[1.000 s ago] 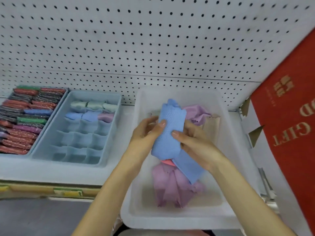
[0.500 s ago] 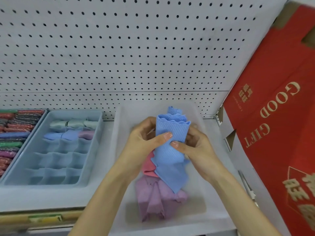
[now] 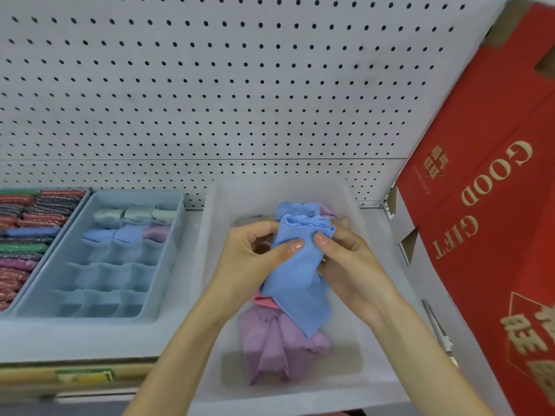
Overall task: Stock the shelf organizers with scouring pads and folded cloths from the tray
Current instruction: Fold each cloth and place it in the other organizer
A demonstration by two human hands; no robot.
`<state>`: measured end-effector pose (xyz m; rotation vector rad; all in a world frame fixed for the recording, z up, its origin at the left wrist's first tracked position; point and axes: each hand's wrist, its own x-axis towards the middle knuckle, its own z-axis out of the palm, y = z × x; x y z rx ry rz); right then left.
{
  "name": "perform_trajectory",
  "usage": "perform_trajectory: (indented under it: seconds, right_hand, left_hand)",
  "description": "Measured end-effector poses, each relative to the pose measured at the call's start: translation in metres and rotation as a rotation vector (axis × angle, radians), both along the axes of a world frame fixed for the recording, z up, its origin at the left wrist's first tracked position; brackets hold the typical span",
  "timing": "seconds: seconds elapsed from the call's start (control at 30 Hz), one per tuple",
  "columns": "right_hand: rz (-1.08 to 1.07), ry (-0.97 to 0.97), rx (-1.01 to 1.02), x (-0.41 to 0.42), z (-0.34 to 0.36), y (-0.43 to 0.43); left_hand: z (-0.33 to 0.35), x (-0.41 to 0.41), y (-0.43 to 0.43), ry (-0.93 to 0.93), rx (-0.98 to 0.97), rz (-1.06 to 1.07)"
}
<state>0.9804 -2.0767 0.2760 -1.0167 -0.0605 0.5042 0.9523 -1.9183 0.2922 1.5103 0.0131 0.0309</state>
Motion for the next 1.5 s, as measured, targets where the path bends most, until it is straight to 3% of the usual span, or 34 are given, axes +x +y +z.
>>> perform_trajectory:
  seconds: [0.3,0.63,0.73,0.87,1.03,1.23,1.5]
  right_hand:
    - [-0.219,-0.06,-0.148,-0.015,-0.013,0.004]
    - [-0.439,-0.159,-0.318,-0.024,-0.017,0.011]
    - [-0.344,-0.083,-0.295,-0.023,-0.017,0.004]
    - [-0.036,-0.012,-0.4,-0.021,-0.014,-0.006]
    - [-0.21,-0.214,-0.476,-0.02,-0.003,-0.002]
    - [-0.391,-0.237,-0.534,-0.023,-0.006,0.01]
    - [-0.32,-0.23,-0.489,-0.029,-0.002,0.009]
  left_hand:
    - [-0.02,-0.012,0.002,-0.055,0.329,0.126]
    - [-0.027,-0.015,-0.014,0.049,0.072,0.219]
    - [-0.023,-0.014,-0.014,0.054,0.007,0.22]
    - [-0.016,-0.013,-0.009,0.066,0.002,0.161]
    - [-0.012,-0.014,-0.003,0.128,0.002,0.004]
    - [-0.019,-0.03,-0.008,0.197,-0.01,-0.184]
    - [-0.014,-0.033,-0.002,0.21,-0.084,-0.168]
